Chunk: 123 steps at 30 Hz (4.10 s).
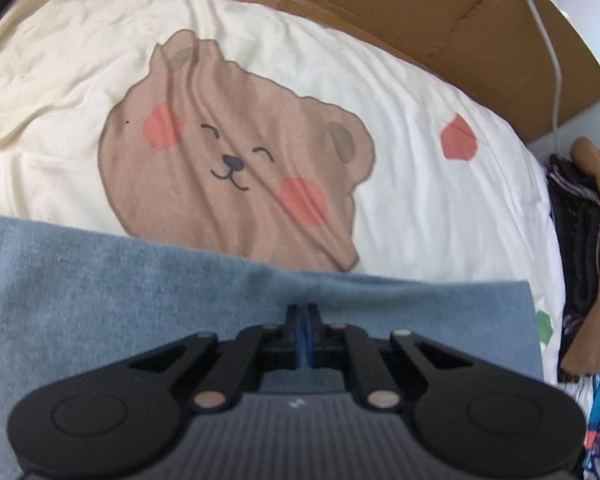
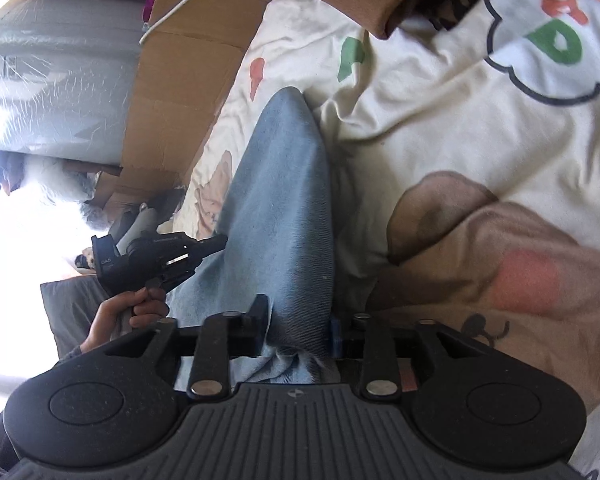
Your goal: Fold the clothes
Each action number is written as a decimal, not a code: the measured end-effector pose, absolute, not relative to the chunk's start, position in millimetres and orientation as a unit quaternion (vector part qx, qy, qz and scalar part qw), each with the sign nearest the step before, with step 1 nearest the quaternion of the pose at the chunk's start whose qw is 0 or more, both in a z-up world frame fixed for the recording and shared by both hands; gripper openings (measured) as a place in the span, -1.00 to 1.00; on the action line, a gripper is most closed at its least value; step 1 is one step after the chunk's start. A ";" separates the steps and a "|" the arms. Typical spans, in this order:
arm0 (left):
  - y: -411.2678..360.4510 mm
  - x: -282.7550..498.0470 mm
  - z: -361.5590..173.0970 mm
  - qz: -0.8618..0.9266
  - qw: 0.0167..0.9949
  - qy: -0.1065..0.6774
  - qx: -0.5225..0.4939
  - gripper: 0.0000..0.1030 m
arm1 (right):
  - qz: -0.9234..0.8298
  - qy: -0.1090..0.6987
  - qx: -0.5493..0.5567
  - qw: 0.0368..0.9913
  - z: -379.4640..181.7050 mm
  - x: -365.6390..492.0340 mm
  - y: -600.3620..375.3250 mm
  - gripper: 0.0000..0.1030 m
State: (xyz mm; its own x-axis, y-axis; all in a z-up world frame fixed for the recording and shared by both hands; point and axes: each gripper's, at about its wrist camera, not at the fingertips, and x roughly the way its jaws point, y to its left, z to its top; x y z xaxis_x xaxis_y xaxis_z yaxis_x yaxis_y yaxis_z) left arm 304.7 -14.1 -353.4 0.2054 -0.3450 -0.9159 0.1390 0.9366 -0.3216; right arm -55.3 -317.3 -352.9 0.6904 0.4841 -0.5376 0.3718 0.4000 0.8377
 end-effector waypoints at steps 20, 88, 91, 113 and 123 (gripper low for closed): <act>12.3 196.4 -350.2 -0.195 0.746 0.635 -0.050 -0.91 | 0.054 0.447 0.489 0.747 -358.0 5.0 -329.3 -0.24; 276.3 138.3 -316.3 -0.129 0.852 0.448 -0.238 -0.43 | 0.174 0.549 0.266 0.773 -177.9 159.4 38.2 -0.87; 279.1 138.5 -320.2 -0.130 0.850 0.448 -0.244 -0.44 | 0.174 0.552 0.267 0.771 -186.2 165.4 48.9 -0.87; 308.8 133.4 -304.5 -0.127 0.843 0.443 -0.276 -0.62 | 0.172 0.611 0.171 0.754 -237.8 172.9 134.2 -0.37; 312.4 130.8 -265.6 -0.107 0.846 0.450 -0.264 -0.54 | 0.156 0.569 0.247 0.769 -184.7 162.1 54.7 -0.12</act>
State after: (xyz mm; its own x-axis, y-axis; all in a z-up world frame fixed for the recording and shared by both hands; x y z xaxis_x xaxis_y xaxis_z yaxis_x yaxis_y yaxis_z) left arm 130.8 312.4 -265.6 0.5723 -0.4194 -0.7047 -0.0557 0.8374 -0.5437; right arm 162.1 54.7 -184.7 0.3042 0.5200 -0.7982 0.0412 0.8299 0.5564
